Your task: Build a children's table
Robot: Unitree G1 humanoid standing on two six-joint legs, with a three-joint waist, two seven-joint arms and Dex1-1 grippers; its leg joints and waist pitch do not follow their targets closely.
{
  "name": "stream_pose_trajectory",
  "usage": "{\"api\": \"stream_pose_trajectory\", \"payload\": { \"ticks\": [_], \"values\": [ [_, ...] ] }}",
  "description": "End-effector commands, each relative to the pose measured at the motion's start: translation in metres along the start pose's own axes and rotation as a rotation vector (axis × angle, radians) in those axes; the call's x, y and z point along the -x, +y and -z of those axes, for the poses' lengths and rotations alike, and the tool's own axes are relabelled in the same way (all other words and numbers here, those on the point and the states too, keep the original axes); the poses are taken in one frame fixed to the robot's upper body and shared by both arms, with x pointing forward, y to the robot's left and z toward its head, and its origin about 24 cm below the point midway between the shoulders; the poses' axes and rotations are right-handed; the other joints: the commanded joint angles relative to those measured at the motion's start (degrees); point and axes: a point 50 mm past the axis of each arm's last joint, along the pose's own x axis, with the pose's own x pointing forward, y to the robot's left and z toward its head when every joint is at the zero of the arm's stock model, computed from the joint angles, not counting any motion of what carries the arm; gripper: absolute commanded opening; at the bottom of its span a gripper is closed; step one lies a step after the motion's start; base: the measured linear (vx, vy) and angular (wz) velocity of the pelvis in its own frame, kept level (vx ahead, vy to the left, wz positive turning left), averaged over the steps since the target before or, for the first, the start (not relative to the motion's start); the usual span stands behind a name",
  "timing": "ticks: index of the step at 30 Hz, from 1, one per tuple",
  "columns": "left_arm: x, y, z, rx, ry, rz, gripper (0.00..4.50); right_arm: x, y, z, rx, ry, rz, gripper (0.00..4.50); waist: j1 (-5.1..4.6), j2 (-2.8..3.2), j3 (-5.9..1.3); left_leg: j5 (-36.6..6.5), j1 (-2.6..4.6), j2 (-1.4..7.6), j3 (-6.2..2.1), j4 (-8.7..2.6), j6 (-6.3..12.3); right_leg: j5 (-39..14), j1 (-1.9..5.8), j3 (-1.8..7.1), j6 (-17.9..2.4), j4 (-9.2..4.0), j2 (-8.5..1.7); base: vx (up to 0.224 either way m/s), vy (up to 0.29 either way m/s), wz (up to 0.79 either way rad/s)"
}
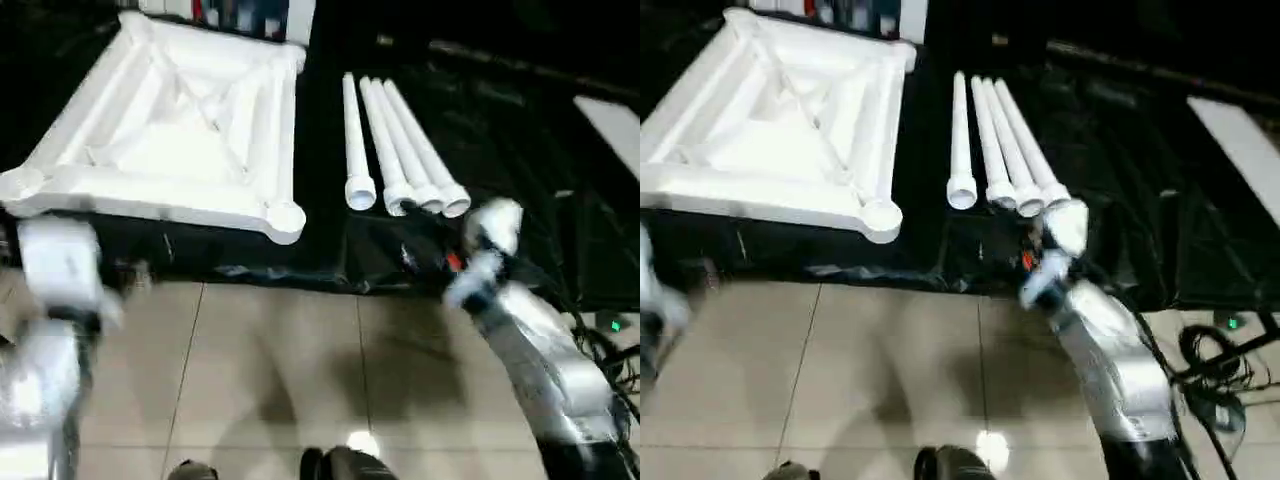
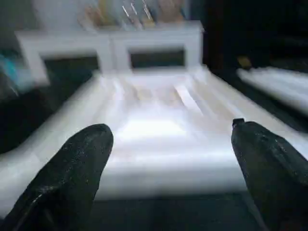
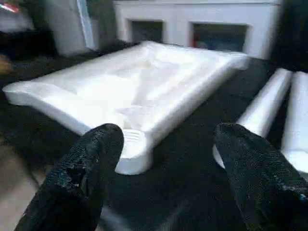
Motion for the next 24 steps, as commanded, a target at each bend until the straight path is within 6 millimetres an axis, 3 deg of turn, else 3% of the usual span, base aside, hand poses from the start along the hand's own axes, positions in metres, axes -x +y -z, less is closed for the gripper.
{"api": "stream_pose_trajectory", "payload": {
  "ticks": [1,2,3,4,5,6,7,8,9,10,11,12,13,14,15,16,17,18,19,20,21,22,24],
  "values": [
    [-0.01,0.001,0.002,-0.03,0.033,-0.006,4.43,-0.004,-0.017,0.012,0.031,0.06,0.117,3.49,1.34,6.36,-4.51,1.45,0.54,0.8,-1.13,-4.08,2.3,1.04,3.04,1.64,-12.14,-2.29,-3.02,0.0,0.0,0.0],
    [-0.024,0.002,0.001,-0.065,0.051,-0.021,4.43,-0.016,-0.027,0.018,0.055,0.08,0.162,3.49,1.39,8.35,-4.5,-0.04,0.59,0.5,-1.26,-4.12,1.09,1.69,2.69,0.99,-13.02,-2.24,-2.62,0.0,0.0,0.0],
    [-0.028,0.002,0.0,-0.082,0.051,-0.033,4.43,-0.019,-0.03,0.019,0.064,0.084,0.174,3.49,1.28,7.39,-4.53,-2.32,0.59,0.4,-1.0,-4.01,0.77,-0.12,2.78,0.75,-13.2,-2.92,-2.4,-0.059,0.037,0.03],
    [-0.029,0.002,0.001,-0.075,0.058,-0.03,4.43,-0.02,-0.031,0.02,0.063,0.091,0.176,3.49,1.89,6.14,-4.79,-5.29,-0.04,0.39,-1.17,-3.78,0.47,-2.86,3.62,1.17,-13.44,-2.94,-2.76,-0.066,0.044,0.05],
    [-0.034,-0.001,0.004,-0.038,0.096,-0.009,4.43,-0.026,-0.036,0.024,0.059,0.128,0.186,3.49,3.08,9.85,-4.7,-6.83,0.0,0.41,-1.75,-3.9,-0.54,-3.63,3.62,1.3,-13.98,-2.42,-3.41,-0.066,0.044,0.05],
    [-0.036,-0.001,0.006,-0.061,0.11,-0.014,4.43,-0.029,-0.038,0.024,0.072,0.133,0.206,3.49,3.14,8.21,-4.34,-7.94,-0.33,0.3,-1.4,-4.01,-0.01,-5.52,3.4,1.43,-14.32,-3.35,-3.04,0.0,0.0,0.0],
    [-0.037,-0.001,0.008,-0.069,0.114,-0.021,4.43,-0.031,-0.04,0.024,0.094,0.131,0.23,3.49,3.87,8.23,-4.96,-7.1,-0.69,0.21,-1.37,-3.66,0.67,-6.52,4.13,1.86,-14.38,-3.37,-3.41,0.0,0.0,0.0],
    [-0.039,-0.002,0.013,-0.07,0.154,-0.026,4.43,-0.031,-0.042,0.024,0.093,0.118,0.26,3.49,4.79,10.3,-5.23,-5.44,-0.95,0.17,-1.57,-3.48,0.73,-7.36,4.09,1.91,-14.14,-3.31,-3.75,0.0,0.0,0.0],
    [-0.039,-0.003,0.016,-0.065,0.174,-0.025,4.43,-0.031,-0.043,0.024,0.092,0.111,0.274,3.49,4.96,10.41,-5.33,-5.47,-0.7,0.26,-1.31,-3.45,0.8,-7.59,3.63,1.82,-14.01,-3.71,-3.6,-0.026,-0.051,0.02],
    [-0.039,-0.006,0.019,-0.052,0.188,-0.019,4.43,-0.03,-0.044,0.025,0.095,0.107,0.288,3.49,5.34,10.46,-5.4,-5.63,-1.2,0.1,-1.51,-3.5,0.49,-8.59,3.99,1.74,-13.34,-3.71,-3.31,-0.021,-0.052,0.05],
    [-0.039,-0.01,0.021,-0.044,0.199,-0.013,4.43,-0.028,-0.046,0.026,0.1,0.103,0.301,3.49,5.9,10.51,-5.67,-5.62,-1.0,0.18,-1.47,-3.41,0.32,-8.76,3.73,1.74,-13.0,-3.74,-3.29,-0.021,-0.052,0.05],
    [-0.04,-0.012,0.025,-0.059,0.212,-0.013,4.43,-0.025,-0.045,0.029,0.094,0.095,0.315,3.49,6.51,11.3,-6.01,-4.18,-1.45,0.13,-1.74,-3.32,0.3,-7.15,3.92,1.62,-12.94,-3.34,-3.32,0.0,0.0,0.0],
    [-0.041,-0.015,0.025,-0.061,0.211,-0.011,4.43,-0.024,-0.045,0.031,0.093,0.088,0.325,3.49,6.6,11.86,-6.0,-4.43,-1.36,0.26,-1.62,-3.23,0.38,-6.87,3.36,1.54,-12.9,-3.53,-3.15,0.0,0.0,0.0],
    [-0.042,-0.019,0.025,-0.034,0.213,-0.004,4.43,-0.022,-0.045,0.033,0.086,0.082,0.325,3.49,6.65,11.55,-5.82,-6.0,-1.49,0.27,-1.55,-3.36,0.41,-7.66,3.35,1.29,-12.85,-3.77,-3.06,0.0,0.0,0.0],
    [-0.044,-0.025,0.026,0.021,0.215,0.009,4.43,-0.021,-0.043,0.036,0.073,0.075,0.317,3.49,6.53,12.01,-5.87,-6.88,-1.5,0.34,-1.6,-3.42,0.15,-8.55,3.4,1.23,-12.87,-3.71,-3.14,0.0,0.0,0.0],
    [-0.047,-0.032,0.029,0.069,0.205,0.053,4.43,-0.022,-0.04,0.038,0.056,0.059,0.321,3.49,5.92,10.22,-5.76,-7.92,-1.43,0.35,-1.18,-3.51,0.25,-10.83,3.43,1.18,-12.21,-4.42,-2.94,0.0,0.0,0.0],
    [-0.049,-0.037,0.031,0.087,0.198,0.082,4.43,-0.022,-0.038,0.038,0.046,0.048,0.326,3.49,6.26,11.06,-5.86,-7.71,-1.35,0.28,-1.39,-3.63,0.36,-12.84,3.27,1.16,-11.59,-4.36,-3.15,0.0,0.0,0.0],
    [-0.049,-0.038,0.032,0.094,0.2,0.091,4.43,-0.022,-0.038,0.038,0.043,0.048,0.329,3.49,6.1,11.19,-5.78,-7.83,-1.48,0.3,-1.45,-3.72,0.37,-13.66,3.23,1.11,-11.14,-4.46,-3.15,0.0,0.0,0.0],
    [-0.049,-0.048,0.045,0.144,0.209,0.147,4.43,-0.018,-0.036,0.038,0.009,0.035,0.374,3.49,5.57,9.01,-5.89,-6.14,-1.79,0.18,-1.31,-3.75,0.95,-15.05,3.78,1.16,-9.57,-4.39,-3.15,0.0,0.0,0.0],
    [-0.048,-0.051,0.052,0.167,0.217,0.152,4.43,-0.016,-0.035,0.038,-0.018,0.023,0.398,3.49,5.61,9.53,-5.71,-5.72,-1.44,0.14,-1.17,-3.95,1.13,-17.32,3.11,1.27,-7.66,-5.02,-3.09,0.0,0.0,0.0],
    [-0.048,-0.053,0.054,0.18,0.218,0.154,4.43,-0.014,-0.035,0.035,-0.036,0.011,0.414,3.49,5.22,9.76,-5.83,-6.08,-1.43,0.35,-1.21,-4.11,0.79,-17.04,3.12,1.23,-7.23,-4.9,-2.99,0.0,0.0,0.0],
    [-0.05,-0.053,0.058,0.191,0.215,0.127,4.43,-0.011,-0.033,0.033,-0.039,-0.006,0.434,3.49,4.64,8.77,-5.91,-6.67,-1.67,0.5,-1.25,-4.33,0.54,-16.47,3.33,1.05,-6.11,-4.94,-2.82,0.0,0.0,0.0],
    [-0.055,-0.052,0.062,0.191,0.21,0.061,4.43,-0.004,-0.031,0.032,-0.008,-0.019,0.462,3.49,4.08,8.98,-6.15,-6.14,-1.7,0.45,-1.41,-4.34,0.19,-14.23,3.34,0.97,-5.32,-4.73,-2.75,0.0,0.0,0.0]
  ]
}}
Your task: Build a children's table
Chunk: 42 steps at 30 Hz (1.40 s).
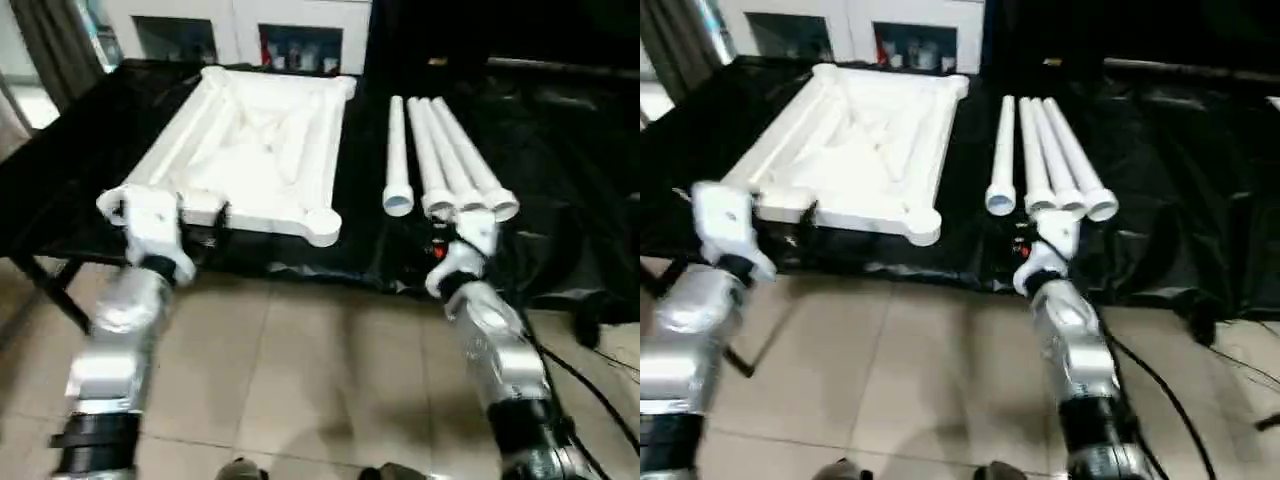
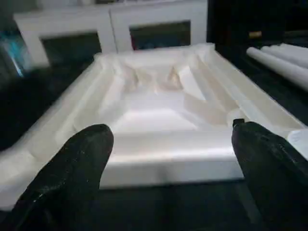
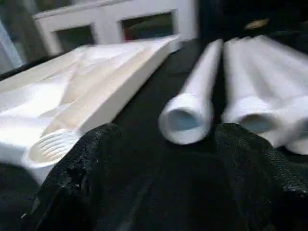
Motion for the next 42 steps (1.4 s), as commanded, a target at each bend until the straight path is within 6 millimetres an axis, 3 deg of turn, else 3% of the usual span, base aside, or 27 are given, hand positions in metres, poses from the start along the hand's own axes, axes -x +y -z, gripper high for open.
{"api": "stream_pose_trajectory", "payload": {
  "ticks": [1,3,10,13,17,20,21,22,23,25,26,27,28,29,30,31,32,33,34,35,36,37,38,39,40,41,42],
  "values": [
    [-0.005,0.003,-0.006,-0.022,-0.042,-0.045,4.43,0.005,-0.002,-0.008,0.007,-0.034,0.028,3.49,-0.54,0.1,-4.11,-7.39,-0.39,0.62,0.12,-4.61,1.1,-14.86,3.38,2.27,-5.26,-5.03,-2.65,0.0,0.0,0.0],
    [-0.005,-0.003,-0.01,-0.045,-0.068,-0.014,4.43,0.009,-0.003,-0.009,0.019,-0.04,0.021,3.49,-1.12,-0.67,-4.24,-7.05,-0.63,0.85,-0.04,-4.74,1.26,-13.18,3.6,2.15,-5.27,-5.01,-2.94,0.0,0.0,0.0],
    [0.011,-0.014,-0.01,-0.141,-0.114,0.019,4.49,0.016,0.002,-0.011,0.039,-0.005,-0.033,4.17,-2.31,-1.73,-4.33,-5.05,-0.95,1.05,0.1,-4.5,3.24,-8.5,3.94,2.19,-7.54,-4.51,-2.95,0.0,0.0,0.0],
    [0.015,-0.016,-0.015,-0.109,-0.137,0.013,4.49,0.015,0.008,-0.013,0.029,-0.008,-0.065,4.17,-2.48,-1.98,-4.15,-7.77,-0.55,1.18,0.27,-4.58,3.2,-12.69,3.79,2.12,-7.32,-4.8,-3.06,0.0,0.0,0.0],
    [0.012,-0.02,-0.019,-0.107,-0.136,0.022,4.49,0.008,0.014,-0.01,0.011,0.004,-0.071,4.17,-3.16,-1.9,-3.23,-25.48,2.25,1.27,0.08,-5.67,1.89,-32.86,3.46,0.83,-5.51,-6.7,-2.28,0.0,0.0,0.0],
    [0.009,-0.014,-0.017,-0.123,-0.124,0.008,4.49,0.007,0.021,-0.009,0.059,0.015,-0.105,4.17,-4.46,-1.2,-1.77,-37.65,7.34,1.08,-0.48,-5.4,2.55,-45.11,2.92,-3.05,-2.59,-10.06,-1.58,0.0,0.0,0.0],
    [0.008,-0.011,-0.017,-0.125,-0.117,-0.006,4.49,0.007,0.023,-0.008,0.087,0.023,-0.119,4.17,-3.56,-1.32,-1.88,-36.21,1.66,-0.03,-1.72,-6.5,4.41,-46.22,7.9,-5.49,-0.05,-9.83,-3.62,0.0,0.0,0.0],
    [0.008,-0.011,-0.017,-0.125,-0.117,-0.005,4.49,0.008,0.025,-0.007,0.094,0.024,-0.129,4.17,-2.99,0.32,-1.84,-36.05,-1.62,-0.04,-2.01,-8.09,5.88,-44.41,12.04,-5.4,2.17,-6.54,-4.01,0.0,0.0,0.0],
    [0.008,-0.011,-0.017,-0.124,-0.116,-0.004,4.49,0.008,0.026,-0.007,0.095,0.024,-0.132,4.17,-3.39,0.3,-2.31,-35.08,-2.36,0.22,-2.38,-8.23,6.67,-41.73,13.4,-4.95,2.2,-4.79,-4.26,0.041,0.029,0.32],
    [0.008,-0.01,-0.018,-0.123,-0.113,0.001,4.49,0.009,0.028,-0.006,0.093,0.024,-0.142,4.17,-3.2,-0.84,-2.6,-24.3,-1.12,-1.41,-2.23,-4.67,8.05,-46.92,12.32,-4.11,1.23,-10.29,-7.71,0.063,-0.016,0.54],
    [0.007,-0.01,-0.018,-0.126,-0.11,0.006,4.49,0.008,0.029,-0.006,0.068,0.027,-0.139,4.17,-2.87,-1.23,-2.6,-16.98,1.09,-1.22,-1.13,-2.32,8.22,-53.4,10.91,-3.41,-1.52,-12.13,-9.04,0.109,-0.022,0.62],
    [0.006,-0.01,-0.018,-0.126,-0.107,0.005,4.49,0.008,0.03,-0.005,0.043,0.026,-0.137,4.17,-2.54,-0.16,-2.78,-14.11,3.52,0.15,-0.5,-3.89,6.82,-49.47,10.1,-2.78,-5.75,-11.57,-6.92,0.11,-0.002,0.43],
    [0.005,-0.009,-0.018,-0.124,-0.105,0.004,4.49,0.008,0.03,-0.005,0.027,0.026,-0.135,4.17,-2.71,0.02,-2.67,-17.74,5.19,1.81,-1.18,-6.57,4.93,-36.12,9.19,-3.78,-9.48,-8.68,-3.42,0.182,-0.01,0.54],
    [0.005,-0.009,-0.017,-0.118,-0.101,0.0,4.49,0.008,0.03,-0.005,0.028,0.022,-0.138,4.17,-3.22,0.42,-3.04,-20.64,6.96,2.81,-2.02,-7.59,4.99,-29.43,8.15,-3.91,-10.97,-6.86,-2.31,0.129,-0.004,0.25],
    [0.004,-0.008,-0.016,-0.103,-0.092,-0.011,4.49,0.008,0.032,-0.005,0.038,0.023,-0.146,4.17,-4.89,0.94,-3.71,-22.08,12.31,5.95,-5.45,-8.86,9.41,-11.87,3.63,-3.85,-13.37,-1.34,-1.6,0.205,-0.015,0.21],
    [0.004,-0.008,-0.016,-0.103,-0.092,-0.011,4.49,0.008,0.032,-0.005,0.038,0.023,-0.146,4.17,-5.08,0.9,-3.68,-19.08,13.19,6.14,-6.0,-8.57,12.05,-8.51,2.55,-3.55,-12.02,-0.33,-2.02,0.254,-0.005,0.16],
    [0.004,-0.008,-0.013,-0.096,-0.085,-0.014,4.49,0.008,0.033,-0.004,0.04,0.031,-0.147,4.17,-5.23,-0.24,-3.96,-12.87,12.89,4.89,-5.34,-7.25,17.58,-3.1,2.48,-2.36,-9.95,-0.51,-3.46,0.254,-0.005,0.16],
    [0.003,-0.009,-0.013,-0.097,-0.084,-0.011,4.49,0.008,0.032,-0.003,0.04,0.035,-0.14,4.17,-4.46,-0.72,-3.79,-10.23,10.51,2.12,-2.91,-6.03,18.72,-0.16,4.93,-1.22,-10.35,-2.1,-4.28,0.245,0.019,0.12],
    [0.003,-0.009,-0.012,-0.098,-0.084,-0.009,4.49,0.008,0.032,-0.003,0.04,0.038,-0.135,4.17,-1.74,-2.74,-4.02,-8.64,2.08,-5.22,0.71,-1.18,17.69,-1.25,14.66,4.95,-13.45,-5.56,-4.78,0.123,0.017,0.07],
    [0.003,-0.01,-0.012,-0.096,-0.083,-0.006,4.49,0.008,0.031,-0.003,0.035,0.041,-0.129,4.17,-0.16,-2.29,-4.65,-7.37,0.47,-4.91,0.06,1.31,16.56,-3.11,16.91,7.38,-17.63,-6.93,-7.34,0.258,0.049,0.23],
    [0.002,-0.01,-0.012,-0.093,-0.082,-0.005,4.49,0.007,0.031,-0.003,0.031,0.042,-0.125,4.17,1.46,-2.16,-4.85,-4.93,-3.9,-2.95,-1.82,5.58,11.64,3.23,20.06,10.93,-23.43,-7.58,-10.55,0.25,0.098,0.37],
    [0.002,-0.011,-0.013,-0.09,-0.083,-0.003,4.49,0.007,0.03,-0.003,0.029,0.043,-0.124,4.17,2.46,-1.51,-5.35,-3.47,-4.66,-1.33,-2.73,5.57,8.9,11.68,20.81,11.11,-23.68,-6.74,-10.3,0.286,0.147,0.4],
    [0.001,-0.011,-0.012,-0.086,-0.082,0.001,4.49,0.007,0.029,-0.002,0.035,0.043,-0.112,4.17,0.86,2.49,-5.99,12.14,-0.29,1.44,-4.52,-2.57,6.88,26.75,16.12,0.98,-8.47,1.71,1.57,0.151,0.115,0.24],
    [0.001,-0.011,-0.012,-0.086,-0.081,0.001,4.49,0.007,0.028,-0.002,0.037,0.042,-0.107,4.17,-3.55,4.31,-6.34,20.25,8.71,1.68,-7.65,-1.48,12.69,9.54,5.43,-3.25,-3.34,4.96,3.47,0.119,0.009,-0.25],
    [0.0,-0.011,-0.011,-0.085,-0.08,0.002,4.49,0.007,0.027,-0.002,0.035,0.04,-0.097,4.17,-4.1,3.04,-6.42,33.96,13.14,6.14,-14.4,-2.42,28.24,-16.57,-0.77,-3.37,2.33,8.44,1.25,0.212,-0.09,-0.33],
    [0.0,-0.011,-0.011,-0.084,-0.08,0.001,4.49,0.007,0.026,-0.002,0.032,0.039,-0.091,4.17,-3.02,2.53,-6.32,36.48,13.34,6.83,-14.16,-0.96,29.48,-15.72,-2.47,-2.57,4.22,9.3,-0.5,0.212,-0.09,-0.33],
    [0.0,-0.011,-0.011,-0.083,-0.078,0.001,4.49,0.007,0.025,-0.002,0.034,0.042,-0.081,4.17,-2.9,2.11,-5.15,31.0,9.67,4.53,-10.32,-2.84,25.65,-8.81,-2.44,-2.55,5.97,10.17,-0.71,0.22,-0.05,-0.06]
  ]
}}
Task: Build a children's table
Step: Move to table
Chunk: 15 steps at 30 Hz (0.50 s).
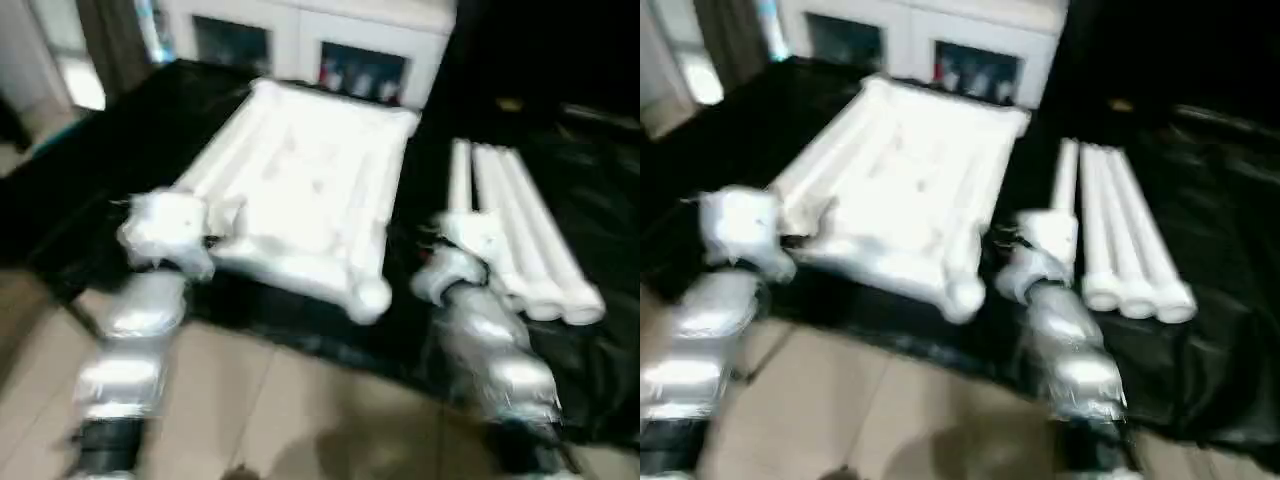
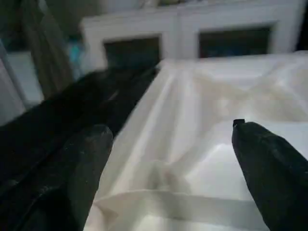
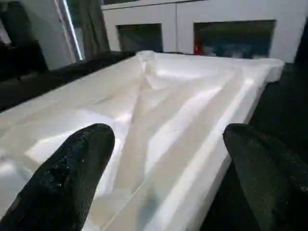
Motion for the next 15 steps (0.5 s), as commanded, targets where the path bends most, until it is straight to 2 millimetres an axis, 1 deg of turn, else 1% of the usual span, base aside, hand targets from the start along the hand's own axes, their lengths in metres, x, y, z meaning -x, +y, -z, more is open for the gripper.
{"api": "stream_pose_trajectory", "payload": {
  "ticks": [1,2,3,4,5,6,7,8,9,10,11,12,13,14,15],
  "values": [
    [-0.005,-0.017,-0.008,0.016,-0.037,0.059,4.49,0.009,-0.024,0.002,0.025,0.023,0.096,4.17,-2.22,0.26,-3.64,30.87,7.09,7.15,-2.08,-6.44,21.13,9.71,-6.63,0.75,0.62,-2.71,-2.88,0.091,0.001,-0.02],
    [-0.005,-0.017,-0.008,0.018,-0.037,0.059,4.49,0.009,-0.025,0.003,0.031,0.028,0.104,4.17,-2.59,-2.26,-3.11,22.12,6.01,3.18,1.39,-6.99,18.7,19.24,-4.94,1.8,-5.09,-8.98,-3.47,0.206,-0.008,-0.01],
    [-0.005,-0.017,-0.008,0.018,-0.037,0.059,4.49,0.009,-0.026,0.003,0.033,0.029,0.106,4.17,-2.41,-3.4,-2.91,15.04,5.7,0.6,3.06,-6.8,16.86,18.65,-2.82,3.17,-6.36,-11.95,-4.06,0.217,-0.061,0.13],
    [-0.005,-0.018,-0.008,0.02,-0.039,0.059,4.49,0.01,-0.026,0.003,0.03,0.028,0.105,4.17,-0.03,-6.67,-2.73,-1.43,0.86,-5.75,5.55,1.04,11.76,-4.23,4.38,11.64,-9.6,-18.42,-7.58,0.362,-0.085,0.19],
    [-0.005,-0.018,-0.008,0.02,-0.04,0.059,4.49,0.01,-0.026,0.003,0.028,0.028,0.104,4.17,0.62,-5.08,-3.52,-0.98,-1.71,-4.51,2.31,4.99,7.23,-10.75,8.45,13.95,-17.96,-17.28,-11.28,0.247,-0.076,0.18],
    [-0.006,-0.019,-0.009,0.027,-0.043,0.067,4.49,0.011,-0.026,0.002,0.007,0.022,0.102,4.17,0.29,-4.15,-3.38,-1.37,-0.85,-5.28,2.97,6.13,1.52,-12.73,8.04,16.41,-22.79,-17.41,-8.31,0.255,-0.04,-0.14],
    [-0.006,-0.019,-0.009,0.027,-0.046,0.073,4.49,0.012,-0.026,0.002,0.005,0.02,0.103,4.17,1.23,-4.26,-2.57,-1.61,-2.55,-5.05,2.41,6.79,-0.81,-10.29,9.32,16.9,-26.9,-16.82,-8.44,0.201,-0.001,-0.49],
    [-0.006,-0.02,-0.009,0.031,-0.048,0.085,4.49,0.012,-0.027,0.001,0.015,0.02,0.109,4.17,2.15,-2.61,-1.68,1.56,-5.24,-2.17,-0.89,8.2,-6.95,-1.39,10.06,18.52,-29.87,-16.91,-8.5,0.201,-0.001,-0.49],
    [-0.006,-0.02,-0.009,0.033,-0.05,0.093,4.49,0.012,-0.027,0.001,0.023,0.021,0.114,4.17,2.56,-1.81,-1.71,2.76,-6.05,-0.96,-1.9,7.72,-8.34,1.52,9.92,18.82,-28.69,-17.13,-8.27,0.181,0.053,-0.6],
    [-0.005,-0.02,-0.009,0.033,-0.051,0.097,4.49,0.012,-0.027,0.001,0.023,0.02,0.114,4.17,1.94,-0.05,-1.4,7.44,-6.09,0.29,-2.75,1.99,-10.54,3.99,7.96,15.59,-21.52,-16.43,-2.96,0.178,0.1,-0.58],
    [-0.005,-0.021,-0.009,0.033,-0.053,0.107,4.49,0.012,-0.027,0.0,0.021,0.017,0.116,4.17,1.0,0.48,-1.39,11.41,-6.14,0.14,-2.23,-2.77,-10.11,3.82,7.83,12.18,-16.42,-15.47,0.34,0.178,0.1,-0.58],
    [-0.004,-0.023,-0.009,0.043,-0.058,0.142,4.49,0.013,-0.027,-0.002,0.019,0.009,0.116,4.17,-1.37,4.84,-2.16,10.74,1.7,7.6,-6.28,-7.71,-7.96,-3.23,-1.94,6.2,-5.07,-6.64,2.8,0.152,0.086,-0.31],
    [-0.003,-0.026,-0.008,0.047,-0.052,0.172,4.49,0.014,-0.027,-0.004,0.019,0.003,0.112,4.17,-2.8,2.62,-3.55,12.85,4.2,9.1,-9.42,-7.91,-3.64,-3.83,-2.79,3.58,-2.82,-3.51,0.87,0.064,0.024,-0.05],
    [-0.001,-0.028,-0.007,0.056,-0.047,0.196,4.49,0.015,-0.027,-0.005,0.024,-0.002,0.104,4.17,-2.0,2.81,-3.03,26.39,2.52,6.63,-7.1,-5.51,2.27,4.63,-3.45,2.37,0.74,-3.41,-0.78,0.144,0.064,0.04],
    [0.0,-0.03,-0.006,0.069,-0.048,0.219,4.49,0.015,-0.027,-0.007,0.03,-0.005,0.1,4.17,-1.91,2.88,-3.19,35.96,2.27,4.95,-5.96,-4.8,2.94,8.71,-3.33,1.81,1.18,-4.12,-0.64,0.151,0.054,0.1]
  ]
}}
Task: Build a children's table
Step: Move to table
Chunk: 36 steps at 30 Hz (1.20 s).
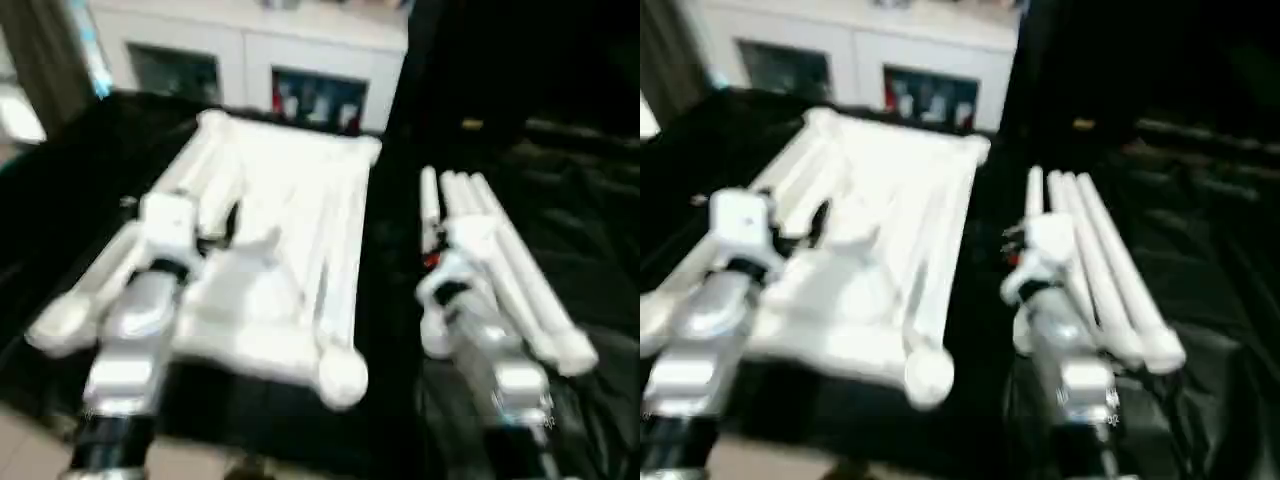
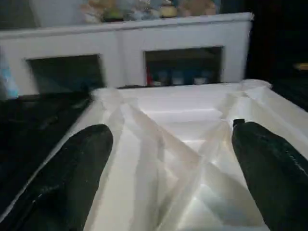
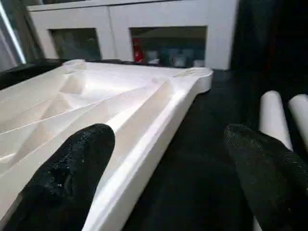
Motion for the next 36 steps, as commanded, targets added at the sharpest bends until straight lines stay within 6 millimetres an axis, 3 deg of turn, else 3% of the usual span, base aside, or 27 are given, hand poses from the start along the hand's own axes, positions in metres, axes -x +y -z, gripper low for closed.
{"api": "stream_pose_trajectory", "payload": {
  "ticks": [1,2,3,4,5,6,9,10,12,13,14,15,16,17,18,19,20,21,22,23,24,25,26,27,29,31,36],
  "values": [
    [0.001,-0.014,-0.001,0.025,-0.008,0.093,4.49,0.004,-0.01,-0.009,0.018,-0.025,0.018,4.17,-1.01,1.46,-4.44,56.38,6.23,5.67,-3.9,-4.25,3.4,13.61,-3.46,0.26,3.43,-4.42,-2.39,0.151,0.054,0.1],
    [0.002,-0.015,0.0,0.011,-0.003,0.098,4.49,0.005,-0.01,-0.01,0.02,-0.027,0.013,4.17,-1.15,1.06,-4.63,64.63,6.89,4.0,-3.16,-3.01,3.65,18.58,-3.79,0.82,2.87,-6.65,-3.0,0.087,0.003,0.01],
    [0.002,-0.015,0.001,0.001,0.0,0.097,4.49,0.006,-0.011,-0.011,0.024,-0.023,0.008,4.17,-1.77,-2.13,-4.93,59.77,3.57,0.16,-0.79,-1.28,2.09,31.89,-0.59,3.13,0.22,-8.68,-5.14,0.0,0.0,0.0],
    [0.002,-0.014,0.001,-0.004,0.0,0.09,4.49,0.006,-0.012,-0.011,0.026,-0.019,0.006,4.17,-1.2,-2.54,-5.28,51.51,-0.64,-0.46,0.13,-1.15,2.68,42.29,4.15,5.28,-3.51,-7.52,-7.85,0.023,-0.073,0.15],
    [0.003,-0.012,0.002,-0.016,-0.004,0.066,4.49,0.008,-0.013,-0.011,0.032,-0.011,0.002,4.17,0.0,-2.73,-4.86,24.32,-2.01,2.66,0.75,-4.0,4.21,54.79,5.21,5.98,-8.9,-8.63,-9.98,0.008,-0.062,0.14],
    [0.003,-0.012,0.002,-0.016,-0.004,0.065,4.49,0.008,-0.013,-0.011,0.033,-0.011,0.002,4.17,-0.09,-2.46,-5.05,21.57,-1.92,2.71,1.22,-5.03,3.5,53.38,5.74,4.98,-9.95,-8.41,-8.41,-0.016,-0.089,0.19],
    [0.004,-0.006,0.005,-0.018,-0.004,0.006,4.49,0.011,-0.016,-0.008,0.05,0.002,0.015,4.17,-1.43,-0.55,-3.39,9.78,-0.68,5.41,1.1,-7.48,1.34,19.29,4.18,2.92,-14.71,-10.45,-6.54,-0.034,-0.051,0.0],
    [0.006,-0.003,0.006,0.003,-0.005,-0.014,4.49,0.014,-0.015,-0.006,0.055,0.015,0.009,4.17,-1.54,-0.23,-2.83,1.41,0.05,5.93,1.77,-7.81,1.44,6.24,3.57,3.13,-15.59,-11.59,-6.97,-0.061,-0.074,0.0],
    [0.007,-0.003,0.004,-0.002,-0.018,-0.016,4.49,0.017,-0.013,-0.005,0.052,0.027,0.001,4.17,-0.87,-1.18,-2.02,-7.68,0.21,5.78,3.53,-7.54,3.06,-13.38,3.77,4.77,-15.57,-14.41,-9.47,-0.071,-0.052,0.1],
    [0.007,-0.003,0.004,-0.002,-0.018,-0.016,4.49,0.017,-0.013,-0.005,0.052,0.027,0.001,4.17,0.19,-1.3,-1.68,-14.38,5.63,5.77,6.9,-3.58,-1.43,-30.91,-1.05,8.96,-11.7,-17.61,-8.08,-0.087,-0.037,0.12],
    [0.009,-0.005,0.001,-0.017,-0.035,-0.009,4.49,0.019,-0.013,-0.004,0.052,0.035,0.0,4.17,-0.3,-2.09,-1.12,-15.73,4.55,5.03,6.83,-3.45,-1.36,-36.61,0.16,10.38,-9.99,-18.26,-7.76,-0.151,-0.004,-0.21],
    [0.012,-0.007,0.001,-0.055,-0.046,-0.017,4.49,0.021,-0.014,-0.002,0.057,0.043,0.005,4.17,1.53,-1.91,-1.05,-14.1,4.18,4.89,6.81,-3.03,-0.84,-43.52,1.01,14.13,-6.58,-19.22,-8.36,-0.085,0.05,-0.54],
    [0.013,-0.007,0.001,-0.068,-0.05,-0.018,4.49,0.022,-0.014,-0.001,0.059,0.045,0.007,4.17,1.65,-1.45,-1.28,-12.09,3.48,5.15,5.67,-4.57,-0.65,-40.61,1.32,14.66,-5.05,-18.11,-6.23,-0.148,0.08,-0.79],
    [0.015,-0.01,0.001,-0.09,-0.053,-0.013,4.49,0.023,-0.015,0.001,0.06,0.049,0.013,4.17,-0.02,-0.2,-1.61,-15.04,5.44,6.44,6.08,-8.24,-3.72,-27.93,-2.47,9.75,-3.8,-15.09,-0.03,-0.061,0.072,-0.51],
    [0.017,-0.012,0.002,-0.088,-0.049,-0.006,4.49,0.023,-0.016,0.0,0.059,0.05,0.015,4.17,-0.13,-0.17,-1.86,-16.6,3.13,7.31,3.75,-10.61,-2.21,-16.39,-0.66,6.36,-5.28,-11.89,-0.37,-0.107,0.085,-0.28],
    [0.022,-0.015,0.003,-0.043,-0.039,-0.001,4.49,0.023,-0.015,-0.001,0.055,0.053,0.004,4.17,-0.71,1.39,-2.63,-14.3,3.38,9.71,2.83,-11.25,-5.09,-1.33,-0.61,5.0,-6.64,-10.31,-1.51,-0.059,0.089,0.02],
    [0.024,-0.015,0.003,-0.033,-0.037,-0.002,4.49,0.023,-0.015,-0.001,0.056,0.054,-0.002,4.17,-1.2,1.56,-2.68,-13.83,3.52,10.96,2.29,-11.87,-6.77,1.42,-0.25,3.91,-7.29,-9.6,-1.47,-0.059,0.089,0.02],
    [0.027,-0.012,0.006,-0.016,-0.015,-0.018,4.49,0.023,-0.012,-0.002,0.064,0.055,-0.028,4.17,-2.7,1.65,-2.49,-9.15,2.8,14.83,0.0,-13.62,-6.23,2.59,0.22,1.94,-7.21,-7.87,-2.45,0.0,0.0,0.0],
    [0.03,-0.008,0.007,-0.021,-0.005,-0.039,4.49,0.021,-0.01,-0.003,0.076,0.056,-0.064,4.17,-3.3,1.63,-2.58,-5.54,2.68,16.12,0.27,-13.79,-1.26,1.64,-0.36,0.49,-6.22,-6.95,-3.29,-0.01,-0.053,0.07],
    [0.031,-0.006,0.007,-0.027,-0.003,-0.048,4.49,0.02,-0.009,-0.004,0.08,0.056,-0.082,4.17,-3.79,0.55,-3.18,-1.14,2.8,14.67,1.0,-11.54,6.86,3.03,-0.16,0.81,-7.55,-7.84,-5.15,-0.01,-0.053,0.07],
    [0.033,0.004,0.007,-0.06,0.0,-0.093,4.49,0.017,-0.008,-0.005,0.084,0.063,-0.134,4.17,-3.62,-1.68,-3.61,0.51,2.03,12.29,2.34,-9.51,10.09,4.83,0.55,1.69,-9.85,-9.68,-6.13,-0.014,-0.122,-0.04],
    [0.034,0.009,0.006,-0.077,0.001,-0.118,4.49,0.015,-0.009,-0.005,0.082,0.067,-0.155,4.17,-2.41,-2.51,-3.98,0.68,-2.32,5.08,6.03,-6.0,9.67,3.09,3.83,3.02,-12.4,-12.96,-8.2,-0.02,-0.073,-0.09],
    [0.036,0.016,0.005,-0.091,0.006,-0.141,4.49,0.012,-0.007,-0.005,0.09,0.072,-0.186,4.17,-1.16,-2.55,-3.74,-0.63,-1.71,5.28,6.12,-5.95,6.96,-4.41,3.01,3.21,-11.14,-14.02,-9.08,-0.075,-0.142,-0.07],
    [0.038,0.021,0.003,-0.098,-0.001,-0.144,4.49,0.009,-0.005,-0.007,0.093,0.073,-0.219,4.17,-0.48,-5.26,-3.42,-0.52,-2.19,5.68,5.89,-6.43,3.5,-16.15,3.39,3.56,-5.89,-14.22,-9.16,-0.069,-0.131,-0.01],
    [0.039,0.029,-0.003,-0.133,-0.001,-0.116,4.49,0.004,-0.002,-0.013,0.073,0.081,-0.335,4.17,0.29,-6.79,-2.82,-2.21,-1.27,6.67,5.98,-8.01,1.04,-25.06,2.04,2.44,-0.75,-14.75,-7.51,-0.054,-0.159,-0.01],
    [0.039,0.028,-0.006,-0.153,0.012,-0.017,4.49,0.0,-0.001,-0.017,0.052,0.097,-0.421,4.17,0.87,-4.91,-2.69,-3.51,-0.2,7.58,5.64,-8.77,0.23,-22.39,1.16,2.1,-1.51,-14.44,-7.11,-0.016,-0.096,0.02],
    [0.05,0.011,-0.009,-0.165,0.045,0.409,4.49,0.005,0.003,-0.025,0.143,0.176,-0.697,4.17,1.99,-4.38,-2.55,-3.9,1.11,8.86,5.81,-9.49,-1.67,-5.54,1.1,1.99,-8.56,-12.3,-6.23,-0.001,-0.015,0.0]
  ]
}}
